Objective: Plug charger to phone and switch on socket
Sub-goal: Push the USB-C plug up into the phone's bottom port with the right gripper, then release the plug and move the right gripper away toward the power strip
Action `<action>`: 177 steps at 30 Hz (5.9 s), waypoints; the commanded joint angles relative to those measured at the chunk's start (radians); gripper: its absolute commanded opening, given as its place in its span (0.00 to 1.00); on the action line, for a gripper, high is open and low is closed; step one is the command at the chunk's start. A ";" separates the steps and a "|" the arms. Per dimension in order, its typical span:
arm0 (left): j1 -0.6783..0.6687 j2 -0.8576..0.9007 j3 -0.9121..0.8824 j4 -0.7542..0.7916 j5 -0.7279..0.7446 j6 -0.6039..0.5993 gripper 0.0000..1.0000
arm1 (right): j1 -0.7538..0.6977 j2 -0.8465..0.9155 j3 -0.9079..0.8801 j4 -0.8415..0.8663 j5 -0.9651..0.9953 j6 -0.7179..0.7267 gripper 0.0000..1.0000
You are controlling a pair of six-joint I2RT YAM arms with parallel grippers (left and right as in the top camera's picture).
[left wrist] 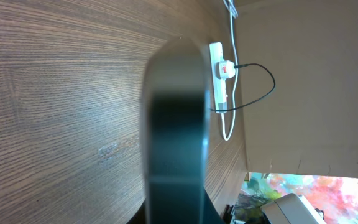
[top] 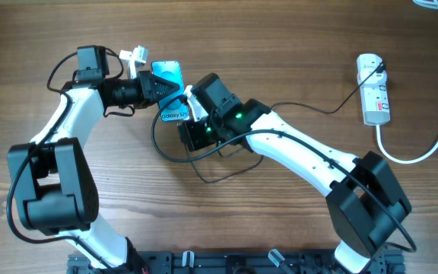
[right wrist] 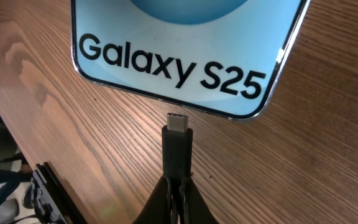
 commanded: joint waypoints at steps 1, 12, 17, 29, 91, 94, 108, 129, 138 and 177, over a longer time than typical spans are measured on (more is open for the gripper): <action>-0.001 0.001 0.000 0.006 0.021 0.021 0.04 | 0.000 -0.020 0.001 -0.015 0.013 -0.005 0.04; -0.001 0.001 0.000 0.005 0.021 0.020 0.04 | 0.082 -0.067 -0.029 -0.017 0.082 -0.033 0.04; -0.001 0.001 0.000 0.004 0.016 0.021 0.04 | 0.096 -0.067 -0.107 0.113 0.141 -0.033 0.04; -0.001 0.001 0.000 0.010 -0.012 0.019 0.04 | -0.002 -0.066 -0.112 0.219 -0.090 0.048 0.04; -0.027 0.001 0.000 0.014 0.077 -0.009 0.04 | -0.077 -0.066 -0.110 0.428 -0.045 0.127 0.04; -0.028 0.001 0.000 0.014 0.077 -0.009 0.04 | -0.077 -0.066 -0.110 0.436 -0.043 0.103 0.04; -0.028 0.001 0.000 0.013 0.078 -0.010 0.04 | -0.094 -0.066 -0.109 0.557 -0.028 0.100 0.04; -0.028 0.001 0.000 0.013 0.078 -0.010 0.04 | -0.095 -0.179 -0.109 0.169 -0.039 -0.005 0.73; -0.053 0.001 0.000 0.013 0.080 -0.060 0.04 | 0.019 -0.132 -0.113 0.087 0.040 0.073 0.73; -0.095 0.001 0.001 0.040 0.071 -0.058 0.04 | 0.013 -0.079 -0.113 0.109 0.069 0.237 0.24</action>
